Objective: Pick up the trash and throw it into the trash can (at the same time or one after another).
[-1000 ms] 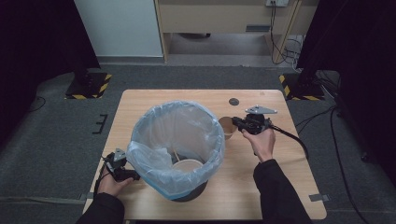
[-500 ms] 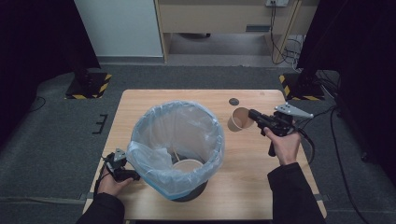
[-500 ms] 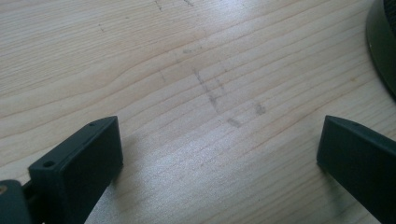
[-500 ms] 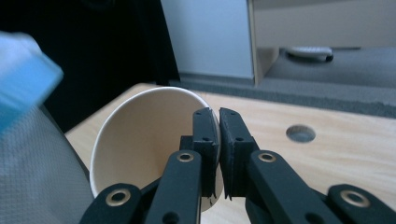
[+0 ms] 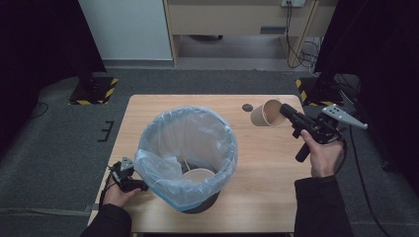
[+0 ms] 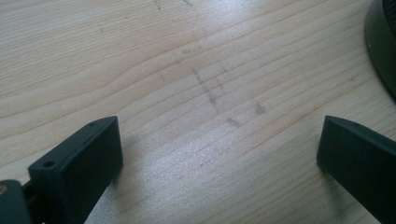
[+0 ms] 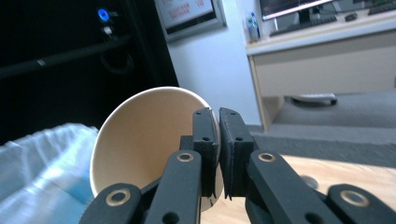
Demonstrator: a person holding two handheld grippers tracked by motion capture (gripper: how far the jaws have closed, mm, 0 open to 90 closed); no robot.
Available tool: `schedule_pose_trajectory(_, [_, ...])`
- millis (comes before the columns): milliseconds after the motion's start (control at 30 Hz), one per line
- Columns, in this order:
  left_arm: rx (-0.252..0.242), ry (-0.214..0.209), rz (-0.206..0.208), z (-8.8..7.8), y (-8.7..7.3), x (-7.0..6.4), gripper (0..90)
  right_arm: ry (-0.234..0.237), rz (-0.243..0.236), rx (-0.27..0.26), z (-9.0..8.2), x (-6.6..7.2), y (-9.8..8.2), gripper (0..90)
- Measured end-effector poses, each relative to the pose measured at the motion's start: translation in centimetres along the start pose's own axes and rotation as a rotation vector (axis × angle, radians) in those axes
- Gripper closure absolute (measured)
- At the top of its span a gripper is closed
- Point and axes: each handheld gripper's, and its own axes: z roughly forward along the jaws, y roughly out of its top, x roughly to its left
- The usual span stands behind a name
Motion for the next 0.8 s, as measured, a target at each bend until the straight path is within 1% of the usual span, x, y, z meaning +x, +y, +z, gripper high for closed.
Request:
schedule_pose_trajectory(33, [0.000, 0.000, 0.000, 0.0, 0.0, 0.0, 0.0, 0.008, 0.003, -0.015, -0.2, 0.1, 0.3, 86.3])
schedule_pose_trajectory(200, [0.000, 0.000, 0.000, 0.0, 0.0, 0.0, 0.0, 0.038, 0.007, -0.054, -1.0, 0.8, 1.1, 86.3])
schedule_pose_trajectory(600, [0.000, 0.000, 0.000, 0.0, 0.0, 0.0, 0.0, 0.103, -0.009, -0.134, -2.2, 2.8, 2.7, 86.3])
schedule_pose_trajectory(733, [0.000, 0.000, 0.000, 0.0, 0.0, 0.0, 0.0, 0.154, 0.006, -0.159, -2.5, 3.5, 3.1, 86.3])
schedule_pose_trajectory(800, [0.000, 0.000, 0.000, 0.0, 0.0, 0.0, 0.0, 0.175, 0.001, -0.164, -2.6, 4.1, 3.3, 86.3])
